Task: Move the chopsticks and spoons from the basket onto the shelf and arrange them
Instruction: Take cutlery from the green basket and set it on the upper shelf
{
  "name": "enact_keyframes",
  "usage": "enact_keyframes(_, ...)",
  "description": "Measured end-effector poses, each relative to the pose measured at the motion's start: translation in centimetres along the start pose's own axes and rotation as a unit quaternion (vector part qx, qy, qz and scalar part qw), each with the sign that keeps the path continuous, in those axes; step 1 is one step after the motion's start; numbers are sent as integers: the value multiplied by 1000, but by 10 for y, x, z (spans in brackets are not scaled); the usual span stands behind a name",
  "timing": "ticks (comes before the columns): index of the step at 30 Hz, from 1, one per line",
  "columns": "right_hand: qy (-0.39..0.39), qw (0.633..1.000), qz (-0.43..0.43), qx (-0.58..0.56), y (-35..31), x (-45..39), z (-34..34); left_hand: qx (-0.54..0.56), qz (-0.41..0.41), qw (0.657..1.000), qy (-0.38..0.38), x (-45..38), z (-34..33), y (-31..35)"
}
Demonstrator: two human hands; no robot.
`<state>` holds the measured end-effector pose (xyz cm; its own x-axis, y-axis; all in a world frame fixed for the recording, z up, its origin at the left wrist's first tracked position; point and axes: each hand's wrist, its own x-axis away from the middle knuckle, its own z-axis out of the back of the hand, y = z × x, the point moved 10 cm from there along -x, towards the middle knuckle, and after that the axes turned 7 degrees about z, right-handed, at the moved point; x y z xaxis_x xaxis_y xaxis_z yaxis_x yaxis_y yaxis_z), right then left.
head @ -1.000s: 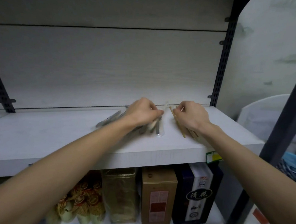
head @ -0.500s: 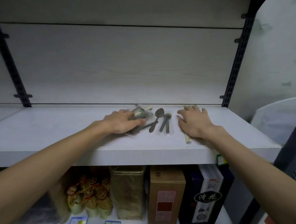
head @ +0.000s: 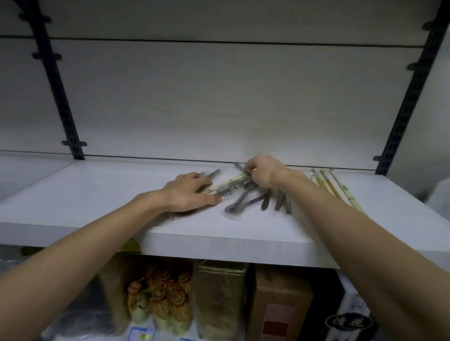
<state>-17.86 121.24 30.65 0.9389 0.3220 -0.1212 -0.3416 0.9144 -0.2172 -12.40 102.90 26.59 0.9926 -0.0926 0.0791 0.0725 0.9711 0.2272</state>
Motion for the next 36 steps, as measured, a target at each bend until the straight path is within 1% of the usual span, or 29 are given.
enact_keyframes(2,-6,1000,9,19,-5,-10,-5,8,-1,1000,3,-1,3,-9)
enact_keyframes(7,12,998,13,61,-6,-19,-1,49,-1,998,43,-6,10,-27)
enact_keyframes(9,2,998,7,58,-1,-22,-2,62,-2,996,59,-9,11,-28)
enact_keyframes(12,-37,998,-8,53,11,-23,-9,64,-4,994,90,-15,14,-26)
enact_keyframes(14,-42,998,-9,50,14,-22,-7,59,-5,992,112,-16,20,-23)
enact_keyframes(17,-32,997,5,68,11,-19,0,18,-44,989,140,-9,29,-12)
enact_keyframes(19,-48,996,8,69,11,-17,0,9,-79,986,149,-3,34,-1)
enact_keyframes(20,-62,995,8,73,11,-16,-1,18,-85,986,144,-1,34,2)
enact_keyframes(22,-82,992,13,94,11,-15,-3,38,-72,991,110,-1,29,6)
enact_keyframes(25,-83,988,27,125,7,-12,0,-12,-60,997,48,-1,14,20)
enact_keyframes(27,-65,987,40,142,5,-10,5,-52,-58,997,26,1,5,29)
enact_keyframes(29,-23,983,60,170,2,-8,14,-46,-45,998,26,2,4,33)
enact_keyframes(32,88,972,83,199,0,1,39,-23,-29,999,40,0,8,33)
enact_keyframes(34,161,962,79,208,5,13,59,-10,-23,998,55,-1,11,34)
enact_keyframes(36,214,952,68,207,16,28,77,7,-23,997,67,0,11,37)
